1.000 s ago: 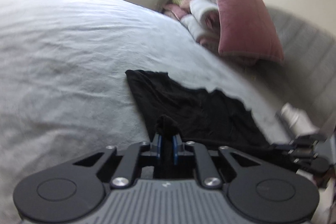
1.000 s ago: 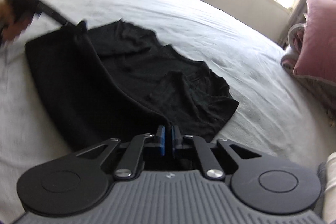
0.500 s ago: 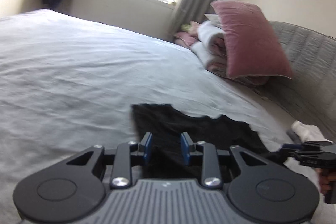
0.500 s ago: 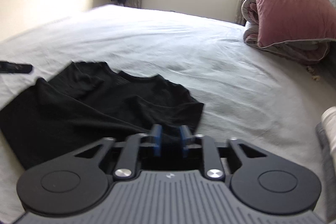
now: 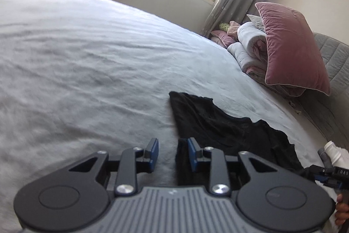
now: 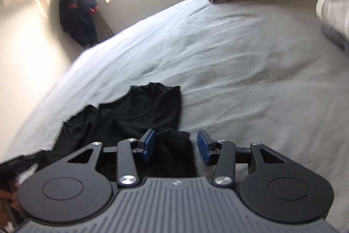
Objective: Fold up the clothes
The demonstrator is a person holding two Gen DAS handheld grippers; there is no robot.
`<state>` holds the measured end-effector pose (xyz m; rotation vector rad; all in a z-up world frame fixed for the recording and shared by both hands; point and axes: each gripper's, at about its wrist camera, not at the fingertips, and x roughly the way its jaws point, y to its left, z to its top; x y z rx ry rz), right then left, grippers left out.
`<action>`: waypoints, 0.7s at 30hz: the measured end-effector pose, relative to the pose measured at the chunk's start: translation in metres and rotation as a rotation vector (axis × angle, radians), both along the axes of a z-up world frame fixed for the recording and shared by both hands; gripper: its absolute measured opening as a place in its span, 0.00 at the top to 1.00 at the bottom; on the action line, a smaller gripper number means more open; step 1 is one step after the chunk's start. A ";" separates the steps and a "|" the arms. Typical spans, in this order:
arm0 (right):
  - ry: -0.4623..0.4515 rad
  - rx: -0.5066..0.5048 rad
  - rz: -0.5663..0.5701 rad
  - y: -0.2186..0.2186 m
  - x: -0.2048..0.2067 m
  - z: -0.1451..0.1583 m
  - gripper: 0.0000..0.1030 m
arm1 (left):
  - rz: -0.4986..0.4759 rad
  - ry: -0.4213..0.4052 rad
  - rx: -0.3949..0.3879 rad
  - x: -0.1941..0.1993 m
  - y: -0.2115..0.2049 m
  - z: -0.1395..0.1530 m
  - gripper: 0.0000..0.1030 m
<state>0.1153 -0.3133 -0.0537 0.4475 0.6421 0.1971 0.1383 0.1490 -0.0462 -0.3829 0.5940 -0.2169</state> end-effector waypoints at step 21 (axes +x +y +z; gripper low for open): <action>-0.151 -0.341 0.032 0.052 -0.022 0.023 0.64 | -0.016 -0.128 0.158 -0.023 -0.033 0.035 0.75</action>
